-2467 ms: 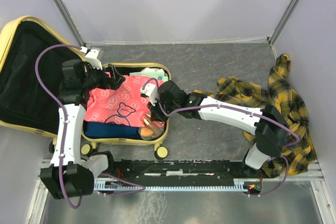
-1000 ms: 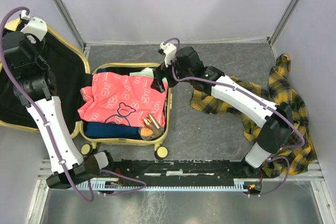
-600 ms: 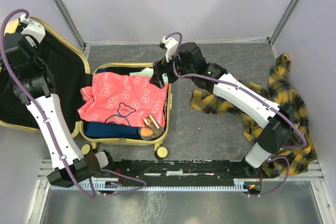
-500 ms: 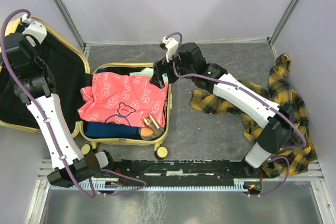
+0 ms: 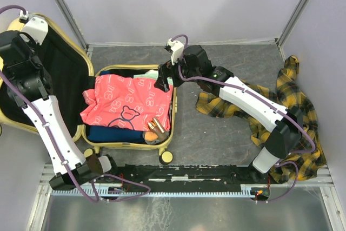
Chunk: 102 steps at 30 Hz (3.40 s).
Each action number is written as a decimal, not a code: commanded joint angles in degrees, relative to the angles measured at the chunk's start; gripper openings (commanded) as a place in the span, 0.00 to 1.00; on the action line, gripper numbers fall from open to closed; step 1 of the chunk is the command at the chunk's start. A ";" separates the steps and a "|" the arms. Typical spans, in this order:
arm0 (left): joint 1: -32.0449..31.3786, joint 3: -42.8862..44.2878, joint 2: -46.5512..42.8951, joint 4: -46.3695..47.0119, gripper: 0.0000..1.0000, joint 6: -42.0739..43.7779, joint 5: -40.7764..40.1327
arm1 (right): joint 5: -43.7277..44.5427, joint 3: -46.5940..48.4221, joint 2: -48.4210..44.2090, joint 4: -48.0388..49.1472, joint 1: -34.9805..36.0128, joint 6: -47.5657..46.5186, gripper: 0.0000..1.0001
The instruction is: Pack the luggage
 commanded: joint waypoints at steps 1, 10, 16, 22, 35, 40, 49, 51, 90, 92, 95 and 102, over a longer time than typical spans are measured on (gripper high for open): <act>-0.85 1.77 -0.86 -1.63 0.03 -12.59 18.40 | 0.62 -0.09 -1.37 3.88 -0.15 2.04 0.96; -4.57 1.82 -0.10 -1.03 0.03 -26.33 37.82 | 1.14 -1.29 -2.00 3.78 -0.35 2.23 0.97; -16.14 2.23 1.70 0.00 0.03 -28.37 37.81 | 1.86 -2.46 -3.00 3.41 -0.74 1.81 0.97; -24.22 2.46 5.78 1.66 0.03 -34.56 37.74 | 2.29 -3.39 -3.24 3.00 -1.73 1.93 0.97; -29.12 3.28 11.21 5.43 0.46 -45.51 48.70 | 1.66 -6.13 -3.54 2.42 -5.65 3.66 0.98; -25.40 3.75 11.44 0.90 0.64 -45.10 45.75 | 1.71 -7.26 -4.04 2.08 -7.39 4.12 0.98; -2.36 0.52 14.69 -17.33 0.70 -37.49 47.01 | -1.47 -8.22 -7.71 1.72 -10.13 2.43 0.99; 1.78 -1.32 15.12 -21.61 0.71 -33.46 45.28 | -3.16 -5.34 -8.58 1.68 -10.17 3.14 0.99; 0.84 -48.76 9.24 -24.88 0.61 3.39 45.93 | -1.45 35.57 7.62 -4.70 -16.33 42.04 0.99; -0.34 -48.46 9.34 -23.41 0.61 0.15 46.63 | -6.20 28.50 5.38 -4.29 -18.42 33.61 0.99; -1.28 -48.07 9.47 -22.00 0.60 -2.52 47.90 | -17.03 21.97 2.93 -11.82 -21.60 15.40 0.99; -1.38 -47.92 9.21 -19.01 0.59 -6.02 47.54 | -17.30 7.15 -6.47 -40.20 -27.73 -20.03 0.99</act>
